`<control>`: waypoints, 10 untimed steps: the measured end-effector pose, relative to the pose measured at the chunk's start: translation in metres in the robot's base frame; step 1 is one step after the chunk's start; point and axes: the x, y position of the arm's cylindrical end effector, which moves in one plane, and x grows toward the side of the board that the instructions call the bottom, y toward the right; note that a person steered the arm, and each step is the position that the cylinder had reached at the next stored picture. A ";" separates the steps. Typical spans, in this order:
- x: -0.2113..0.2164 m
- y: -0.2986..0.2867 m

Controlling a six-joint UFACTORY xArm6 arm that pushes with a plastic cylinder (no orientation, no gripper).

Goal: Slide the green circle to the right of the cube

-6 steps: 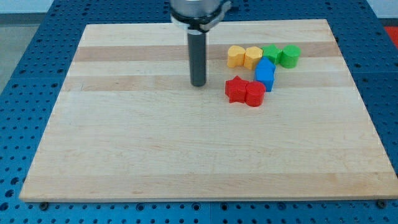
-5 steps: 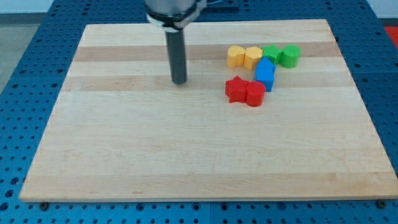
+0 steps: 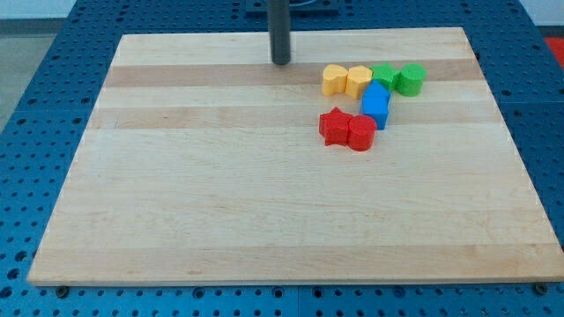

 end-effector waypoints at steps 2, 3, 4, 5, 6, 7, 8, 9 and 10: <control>0.000 0.042; 0.000 0.042; -0.002 0.042; -0.002 0.055; -0.002 0.076; -0.002 0.102; -0.002 0.127; -0.002 0.145; -0.001 0.146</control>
